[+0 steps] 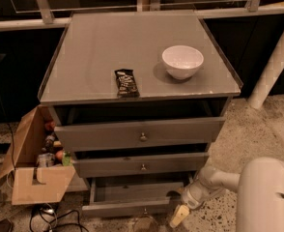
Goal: Open bottom drawer
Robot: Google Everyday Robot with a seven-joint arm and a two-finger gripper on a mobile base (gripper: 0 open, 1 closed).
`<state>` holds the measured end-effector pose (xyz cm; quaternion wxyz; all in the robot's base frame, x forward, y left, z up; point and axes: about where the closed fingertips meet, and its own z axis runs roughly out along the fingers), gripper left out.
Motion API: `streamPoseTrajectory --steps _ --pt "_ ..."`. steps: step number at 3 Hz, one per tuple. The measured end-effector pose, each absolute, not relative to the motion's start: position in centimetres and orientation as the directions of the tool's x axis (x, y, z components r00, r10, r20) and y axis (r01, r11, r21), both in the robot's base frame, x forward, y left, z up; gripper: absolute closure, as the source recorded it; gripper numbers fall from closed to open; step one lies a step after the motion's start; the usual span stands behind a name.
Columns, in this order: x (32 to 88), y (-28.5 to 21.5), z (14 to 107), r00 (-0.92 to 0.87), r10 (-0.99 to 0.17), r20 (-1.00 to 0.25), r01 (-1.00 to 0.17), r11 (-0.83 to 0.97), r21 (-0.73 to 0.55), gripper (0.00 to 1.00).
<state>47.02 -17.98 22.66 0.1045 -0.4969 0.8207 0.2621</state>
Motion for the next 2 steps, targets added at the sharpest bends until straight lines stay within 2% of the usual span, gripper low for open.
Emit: streamPoseTrajectory --steps 2 --pt "47.6 -17.1 20.2 -0.481 -0.776 -0.409 -0.868 0.353 0.35 0.0"
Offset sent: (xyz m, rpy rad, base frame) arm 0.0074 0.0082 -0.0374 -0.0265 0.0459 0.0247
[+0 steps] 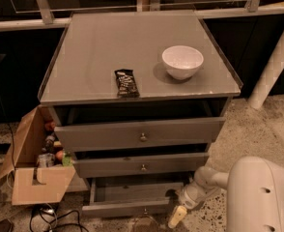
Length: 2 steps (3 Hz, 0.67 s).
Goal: Open bottom drawer
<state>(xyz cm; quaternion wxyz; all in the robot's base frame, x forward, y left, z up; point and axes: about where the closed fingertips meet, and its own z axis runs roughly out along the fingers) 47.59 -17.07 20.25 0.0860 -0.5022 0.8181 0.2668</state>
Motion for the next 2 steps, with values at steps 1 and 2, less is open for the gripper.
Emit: streamPoseTrajectory --steps 1,2 --pt "46.0 -17.48 18.99 -0.5 -0.778 -0.381 -0.851 0.361 0.38 0.0" --pt "45.58 -17.56 19.32 -0.504 -0.778 -0.376 -0.848 0.364 0.385 0.0"
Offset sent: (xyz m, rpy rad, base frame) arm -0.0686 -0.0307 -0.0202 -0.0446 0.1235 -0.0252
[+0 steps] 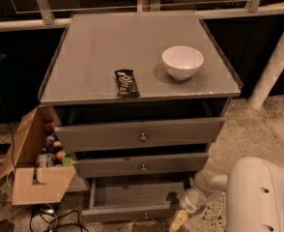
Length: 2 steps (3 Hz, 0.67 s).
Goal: Open bottom drawer
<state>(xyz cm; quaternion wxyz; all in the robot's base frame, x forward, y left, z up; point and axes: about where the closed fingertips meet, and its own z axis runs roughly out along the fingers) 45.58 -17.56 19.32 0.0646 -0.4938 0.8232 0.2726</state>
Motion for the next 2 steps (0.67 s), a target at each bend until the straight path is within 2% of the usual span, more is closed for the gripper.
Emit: streamPoseTrajectory --steps 1,2 --pt "43.0 -19.8 21.2 -0.54 -0.757 -0.367 -0.83 0.407 0.382 0.0" --pt "37.9 -22.5 23.3 -0.598 -0.73 -0.329 -0.788 0.463 0.405 0.0"
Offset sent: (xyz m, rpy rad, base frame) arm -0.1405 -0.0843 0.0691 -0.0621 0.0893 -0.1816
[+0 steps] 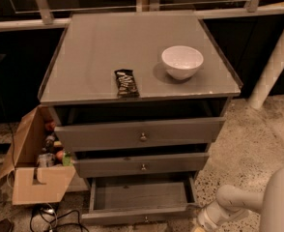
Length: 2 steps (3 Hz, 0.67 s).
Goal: Open bottom drawer
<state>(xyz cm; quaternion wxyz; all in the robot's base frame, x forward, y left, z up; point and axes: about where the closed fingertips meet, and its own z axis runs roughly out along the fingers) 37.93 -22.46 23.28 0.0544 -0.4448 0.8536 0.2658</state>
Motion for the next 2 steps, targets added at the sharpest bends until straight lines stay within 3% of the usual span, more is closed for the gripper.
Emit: streamPoseTrajectory --steps 1,2 --pt "34.09 -24.5 24.78 -0.647 -0.704 -0.292 -0.748 0.512 0.423 0.0" --pt "33.63 -24.4 24.82 -0.648 -0.705 -0.29 -0.746 0.51 0.429 0.0"
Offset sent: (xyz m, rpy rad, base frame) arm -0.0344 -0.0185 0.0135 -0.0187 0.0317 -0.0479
